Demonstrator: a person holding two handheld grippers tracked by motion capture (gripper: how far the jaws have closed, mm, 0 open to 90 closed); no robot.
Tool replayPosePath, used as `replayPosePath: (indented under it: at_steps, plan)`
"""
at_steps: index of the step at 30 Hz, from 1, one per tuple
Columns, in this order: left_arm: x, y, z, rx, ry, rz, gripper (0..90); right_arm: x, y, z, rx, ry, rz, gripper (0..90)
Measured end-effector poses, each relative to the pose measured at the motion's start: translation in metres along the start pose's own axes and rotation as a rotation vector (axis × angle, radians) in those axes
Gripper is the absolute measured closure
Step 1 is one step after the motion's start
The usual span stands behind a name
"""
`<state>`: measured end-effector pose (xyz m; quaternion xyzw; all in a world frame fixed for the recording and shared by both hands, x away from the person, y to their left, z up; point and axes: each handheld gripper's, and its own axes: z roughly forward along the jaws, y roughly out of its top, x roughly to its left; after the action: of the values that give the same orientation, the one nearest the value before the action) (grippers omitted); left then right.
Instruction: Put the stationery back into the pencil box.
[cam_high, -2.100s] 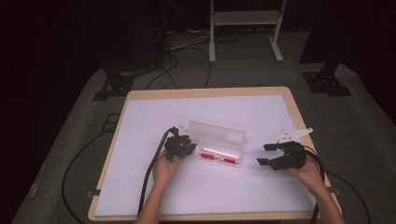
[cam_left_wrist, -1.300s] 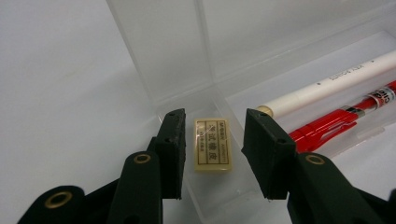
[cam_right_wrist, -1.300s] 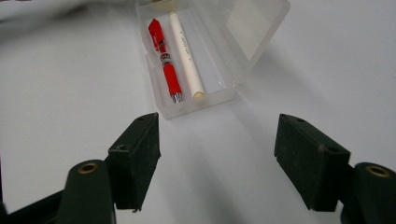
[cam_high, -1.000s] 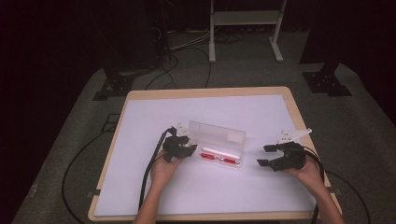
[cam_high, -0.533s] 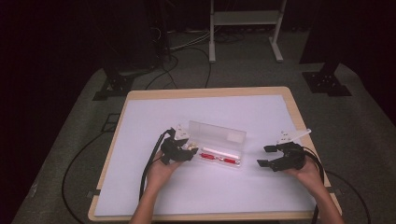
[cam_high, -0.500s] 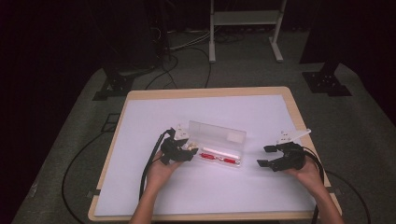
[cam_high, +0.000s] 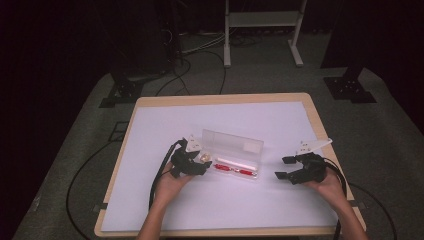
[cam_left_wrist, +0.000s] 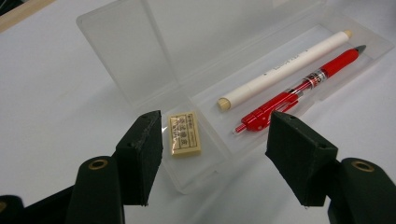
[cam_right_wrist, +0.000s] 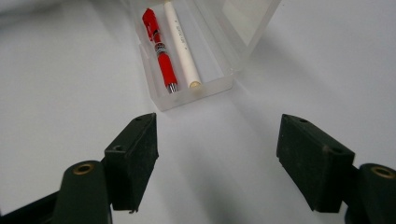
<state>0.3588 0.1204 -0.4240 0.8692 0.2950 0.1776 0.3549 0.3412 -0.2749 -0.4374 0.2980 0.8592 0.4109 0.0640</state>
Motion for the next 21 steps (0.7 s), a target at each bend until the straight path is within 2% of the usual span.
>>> replayPosePath:
  at_steps: [13, 21]
  plan:
    - [-0.001, -0.002, -0.006, 0.006, 0.002, 0.017, 30.6, 0.000, -0.001, 0.001, 0.005, 0.000, 0.002, 28.6]
    - [0.000, -0.015, -0.009, 0.006, -0.001, -0.003, 28.5, 0.000, -0.002, 0.004, 0.011, 0.004, 0.004, 28.5]
